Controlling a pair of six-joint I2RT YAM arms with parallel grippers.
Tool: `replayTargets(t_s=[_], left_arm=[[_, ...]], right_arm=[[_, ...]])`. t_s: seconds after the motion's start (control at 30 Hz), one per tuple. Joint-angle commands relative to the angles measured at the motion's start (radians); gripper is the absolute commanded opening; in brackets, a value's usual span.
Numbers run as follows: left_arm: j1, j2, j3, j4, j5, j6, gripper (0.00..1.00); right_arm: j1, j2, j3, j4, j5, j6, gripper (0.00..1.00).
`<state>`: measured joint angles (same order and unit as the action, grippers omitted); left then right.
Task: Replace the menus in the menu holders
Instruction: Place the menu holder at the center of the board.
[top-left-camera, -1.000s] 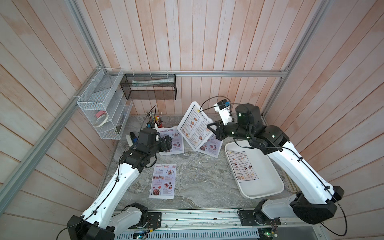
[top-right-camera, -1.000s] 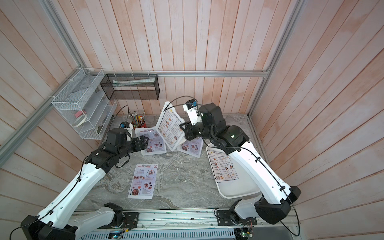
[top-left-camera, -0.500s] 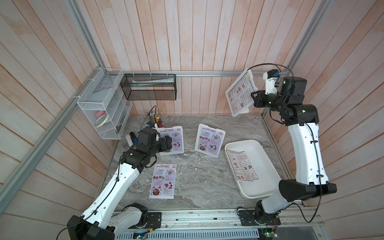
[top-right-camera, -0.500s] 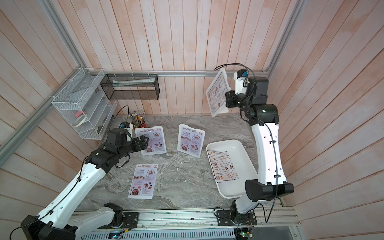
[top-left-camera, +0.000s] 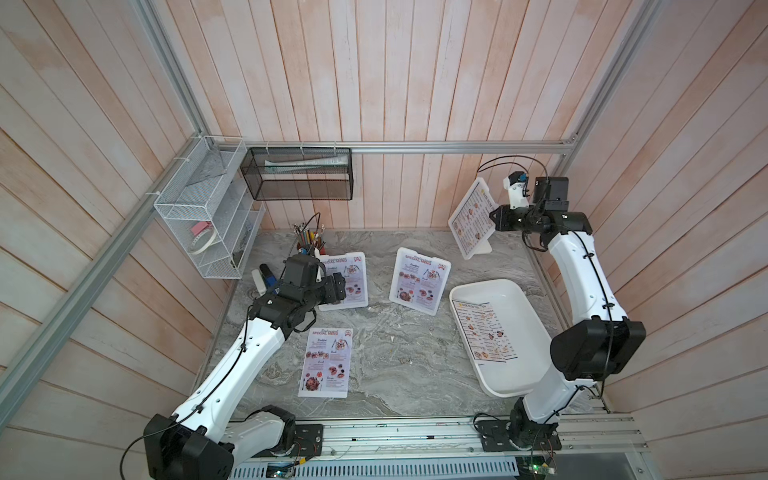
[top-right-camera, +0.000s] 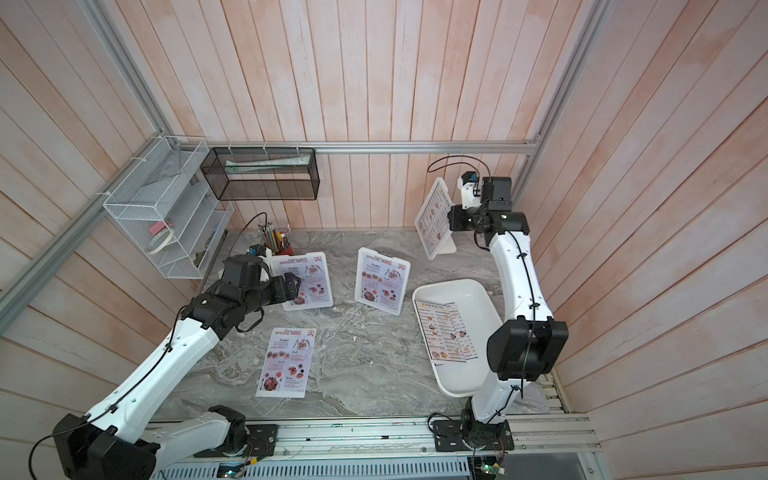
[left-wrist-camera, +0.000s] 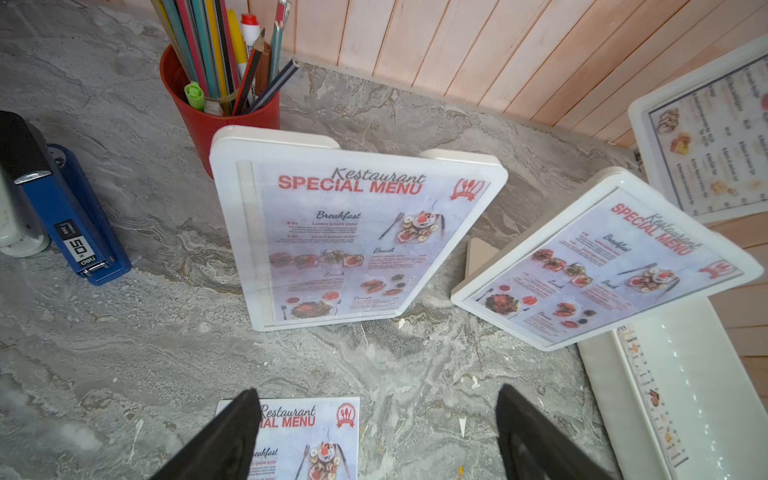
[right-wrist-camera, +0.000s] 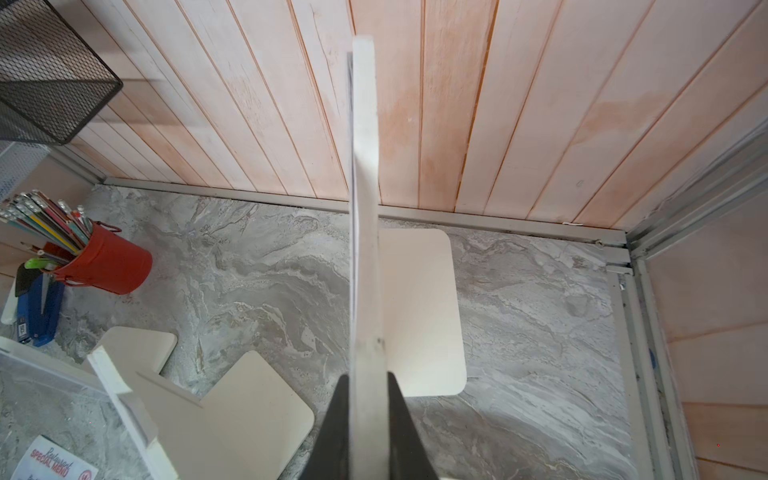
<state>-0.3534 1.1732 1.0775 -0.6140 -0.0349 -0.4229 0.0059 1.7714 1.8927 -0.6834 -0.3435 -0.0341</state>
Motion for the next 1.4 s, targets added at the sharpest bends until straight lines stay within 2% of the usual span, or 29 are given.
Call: replayTargets(t_s=[0.0,0.2,0.8,0.87,1.03,1.13,1.37], left_arm=[[0.005,0.024,0.049,-0.014,-0.028,0.034,0.90],[0.008,0.044,0.064,-0.023,-0.036,0.038,0.90],[0.007,0.056,0.070,-0.030,-0.039,0.031,0.90],[0.007,0.056,0.071,-0.032,-0.040,0.034,0.90],[0.007,0.062,0.075,-0.036,-0.046,0.042,0.90],[0.007,0.066,0.076,-0.044,-0.057,0.047,0.90],[0.007,0.060,0.080,-0.049,-0.056,0.049,0.90]], right_arm=[[0.001,0.025,-0.011,0.088,-0.078,-0.062,0.00],[0.005,0.074,-0.051,0.080,-0.113,-0.116,0.00],[0.023,0.154,-0.124,0.148,-0.090,-0.196,0.00],[0.026,0.155,-0.131,0.154,-0.084,-0.196,0.04],[0.028,0.158,-0.136,0.165,-0.052,-0.194,0.21],[0.029,0.152,-0.127,0.164,-0.038,-0.190,0.28],[0.037,0.119,-0.057,0.117,0.043,-0.178,0.37]])
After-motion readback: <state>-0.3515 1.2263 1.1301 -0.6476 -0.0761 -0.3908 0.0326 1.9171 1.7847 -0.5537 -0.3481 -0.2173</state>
